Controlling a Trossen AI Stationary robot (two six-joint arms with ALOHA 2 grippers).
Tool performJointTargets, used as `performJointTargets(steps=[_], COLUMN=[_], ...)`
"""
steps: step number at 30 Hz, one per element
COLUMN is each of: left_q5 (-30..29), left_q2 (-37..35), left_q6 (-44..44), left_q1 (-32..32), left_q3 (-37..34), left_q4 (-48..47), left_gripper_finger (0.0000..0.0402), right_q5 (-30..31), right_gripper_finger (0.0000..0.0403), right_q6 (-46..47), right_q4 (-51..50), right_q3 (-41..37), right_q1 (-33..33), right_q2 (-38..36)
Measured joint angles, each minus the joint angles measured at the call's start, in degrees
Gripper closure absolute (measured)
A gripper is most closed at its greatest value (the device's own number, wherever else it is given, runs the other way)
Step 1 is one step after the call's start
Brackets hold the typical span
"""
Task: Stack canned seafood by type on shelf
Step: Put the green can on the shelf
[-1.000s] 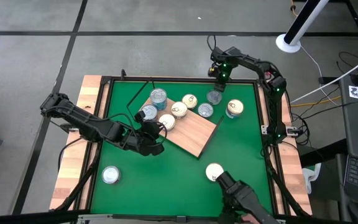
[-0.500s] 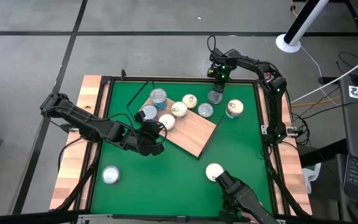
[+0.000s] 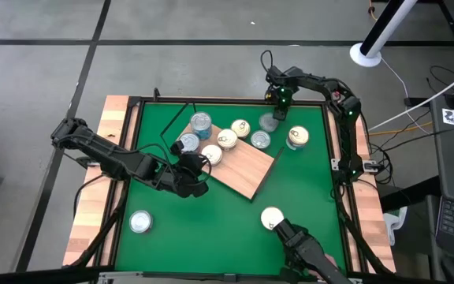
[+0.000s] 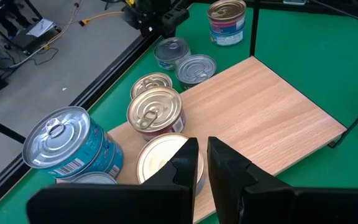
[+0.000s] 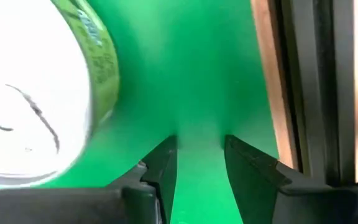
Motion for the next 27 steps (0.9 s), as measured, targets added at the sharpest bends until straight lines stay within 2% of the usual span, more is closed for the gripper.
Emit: performJointTargets(steps=[8,15,23,27], left_q5=[0.0,0.0,0.0,0.0], left_q2=[0.0,0.0,0.0,0.0], left_q6=[0.1,0.2,0.2,0.2], left_q1=[0.0,0.0,0.0,0.0], left_q3=[0.0,0.0,0.0,0.0], left_q4=[0.0,0.0,0.0,0.0], left_gripper_finger=[0.037,0.037,0.037,0.037], right_q5=[2.5,1.7,-12.2,-15.2], right_gripper_finger=[0.0269,0.0269,0.0269,0.0269], right_q6=[0.0,1.7,5.4,6.7], right_q4=[-0.9,-9.2,-12.1,-11.9], right_q3=[0.0,5.6,7.2,6.9], right_q1=[0.0,0.0,0.1,0.1], right_q2=[-0.1,-0.3,-0.3,-0.3])
